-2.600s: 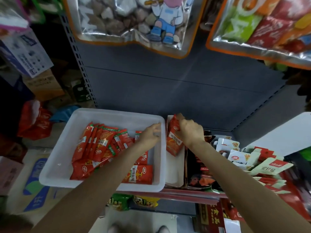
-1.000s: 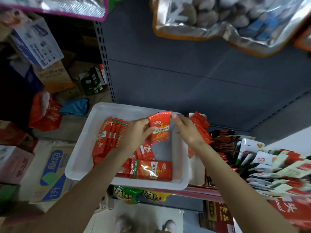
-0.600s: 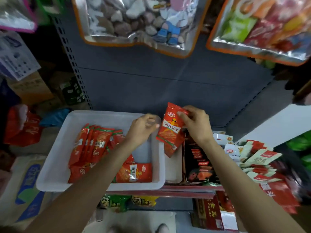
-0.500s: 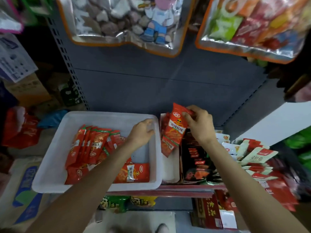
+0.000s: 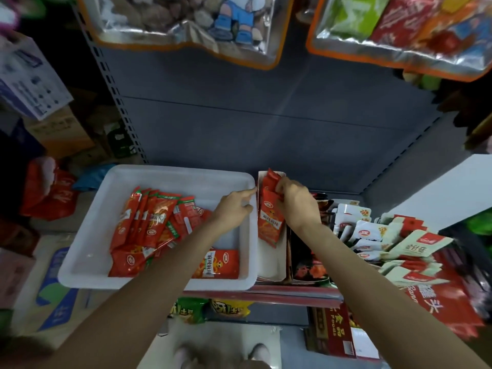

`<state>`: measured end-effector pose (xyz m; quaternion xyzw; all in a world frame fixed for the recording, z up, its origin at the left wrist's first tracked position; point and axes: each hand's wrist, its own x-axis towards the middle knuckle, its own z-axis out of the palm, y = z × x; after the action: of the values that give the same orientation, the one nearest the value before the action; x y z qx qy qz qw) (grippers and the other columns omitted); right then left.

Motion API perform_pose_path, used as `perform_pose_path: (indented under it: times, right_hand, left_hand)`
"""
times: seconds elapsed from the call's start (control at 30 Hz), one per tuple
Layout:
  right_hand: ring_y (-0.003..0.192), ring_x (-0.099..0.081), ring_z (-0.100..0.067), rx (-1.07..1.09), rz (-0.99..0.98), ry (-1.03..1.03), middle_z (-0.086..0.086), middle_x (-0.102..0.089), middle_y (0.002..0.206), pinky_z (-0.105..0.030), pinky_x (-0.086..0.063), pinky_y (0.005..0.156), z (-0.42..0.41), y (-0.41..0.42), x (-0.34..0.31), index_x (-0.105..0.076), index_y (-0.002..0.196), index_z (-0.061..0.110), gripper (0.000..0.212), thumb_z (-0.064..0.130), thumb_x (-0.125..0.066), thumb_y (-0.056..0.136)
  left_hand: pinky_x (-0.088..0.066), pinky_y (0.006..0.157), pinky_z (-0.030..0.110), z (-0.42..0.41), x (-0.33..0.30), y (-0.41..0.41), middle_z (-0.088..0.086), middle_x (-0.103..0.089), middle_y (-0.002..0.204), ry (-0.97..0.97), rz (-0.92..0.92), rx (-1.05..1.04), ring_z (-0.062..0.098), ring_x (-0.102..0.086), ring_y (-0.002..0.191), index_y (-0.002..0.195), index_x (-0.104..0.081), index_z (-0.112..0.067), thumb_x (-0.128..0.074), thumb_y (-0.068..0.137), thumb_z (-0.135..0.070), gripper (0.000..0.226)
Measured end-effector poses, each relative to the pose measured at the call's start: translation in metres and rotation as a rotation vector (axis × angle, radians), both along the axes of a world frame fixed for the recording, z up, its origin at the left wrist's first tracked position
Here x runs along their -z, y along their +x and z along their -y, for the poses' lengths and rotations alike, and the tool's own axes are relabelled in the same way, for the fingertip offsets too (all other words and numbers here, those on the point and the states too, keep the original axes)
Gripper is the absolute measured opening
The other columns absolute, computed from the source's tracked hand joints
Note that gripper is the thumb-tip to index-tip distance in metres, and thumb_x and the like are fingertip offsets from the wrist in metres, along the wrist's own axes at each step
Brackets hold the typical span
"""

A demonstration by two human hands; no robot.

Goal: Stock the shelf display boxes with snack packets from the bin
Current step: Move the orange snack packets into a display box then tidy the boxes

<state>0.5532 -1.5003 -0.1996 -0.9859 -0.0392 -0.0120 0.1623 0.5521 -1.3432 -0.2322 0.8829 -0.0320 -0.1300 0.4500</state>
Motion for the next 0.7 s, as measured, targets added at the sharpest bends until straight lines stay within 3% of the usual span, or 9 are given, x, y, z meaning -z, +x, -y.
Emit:
perform_pose_path:
  times: [0.1,0.13,0.23,0.3,0.4,0.5,0.6,0.7]
  right_hand:
    - [0.099,-0.059,-0.028,-0.007,-0.026,-0.038,-0.01,-0.057,0.11,-0.035,-0.049,0.068,-0.001,-0.001,-0.002,-0.049,0.123,0.007,0.033,0.005,-0.052,0.089]
    - [0.103,-0.057,-0.028,-0.01,-0.021,-0.064,-0.009,-0.055,0.112,-0.034,-0.048,0.067,-0.002,-0.002,-0.003,-0.049,0.123,0.008,0.034,0.005,-0.052,0.089]
    - [0.116,-0.046,-0.028,-0.051,0.053,-0.12,-0.009,-0.048,0.123,-0.034,-0.045,0.068,-0.015,-0.009,-0.006,-0.05,0.124,0.011,0.035,0.005,-0.051,0.089]
    - [0.114,-0.048,-0.027,-0.104,0.032,-0.029,-0.008,-0.046,0.127,-0.035,-0.048,0.072,-0.031,-0.014,-0.008,-0.05,0.125,0.014,0.035,0.01,-0.052,0.09]
    - [0.109,-0.055,-0.027,-0.182,-0.109,0.114,-0.008,-0.048,0.126,-0.035,-0.052,0.08,-0.06,-0.018,-0.001,-0.05,0.126,0.015,0.035,0.016,-0.056,0.091]
    - [0.114,-0.054,-0.029,-0.203,-0.237,0.178,-0.011,-0.047,0.132,-0.037,-0.049,0.093,-0.088,-0.019,0.018,-0.046,0.132,0.015,0.04,0.016,-0.053,0.093]
    - [0.123,-0.048,-0.029,-0.172,-0.38,0.189,-0.013,-0.045,0.137,-0.032,-0.039,0.098,-0.114,-0.018,0.04,-0.038,0.139,0.014,0.046,0.02,-0.05,0.095]
    - [0.12,-0.05,-0.031,-0.086,-0.594,0.273,-0.014,-0.05,0.134,-0.035,-0.04,0.098,-0.137,-0.017,0.064,-0.035,0.138,0.012,0.054,0.029,-0.058,0.091]
  left_hand:
    - [-0.045,0.077,0.022,-0.006,0.002,-0.004,0.01,-0.054,0.135,0.007,0.011,-0.002,0.016,-0.054,0.092,0.14,-0.043,-0.027,-0.047,0.095,-0.009,0.048]
    - [-0.045,0.078,0.023,-0.009,0.002,-0.006,0.009,-0.054,0.136,0.016,0.015,-0.005,0.016,-0.054,0.091,0.14,-0.044,-0.026,-0.047,0.095,-0.01,0.047]
    - [-0.037,0.089,0.016,-0.025,-0.001,-0.015,0.004,-0.052,0.138,0.015,0.039,-0.031,0.018,-0.055,0.117,0.139,-0.046,-0.018,-0.048,0.096,-0.008,0.044]
    - [-0.041,0.093,0.021,-0.042,0.0,-0.02,0.005,-0.053,0.137,0.016,0.062,-0.065,0.02,-0.056,0.118,0.136,-0.049,-0.014,-0.049,0.094,-0.005,0.042]
    - [-0.045,0.095,0.029,-0.073,0.01,-0.026,0.009,-0.057,0.131,0.094,0.084,-0.115,0.022,-0.058,0.114,0.131,-0.053,-0.011,-0.051,0.092,-0.001,0.041]
    - [-0.04,0.1,0.028,-0.11,0.024,-0.033,0.009,-0.055,0.133,0.245,0.134,-0.173,0.023,-0.053,0.121,0.131,-0.053,-0.012,-0.056,0.089,-0.001,0.044]
    - [-0.035,0.109,0.037,-0.144,0.037,-0.041,0.009,-0.049,0.139,0.363,0.128,-0.201,0.024,-0.043,0.13,0.138,-0.045,-0.016,-0.063,0.085,-0.007,0.057]
    - [-0.027,0.113,0.041,-0.166,0.046,-0.05,0.004,-0.034,0.15,0.366,0.039,-0.096,0.023,-0.028,0.139,0.146,-0.03,-0.021,-0.072,0.08,-0.02,0.078]
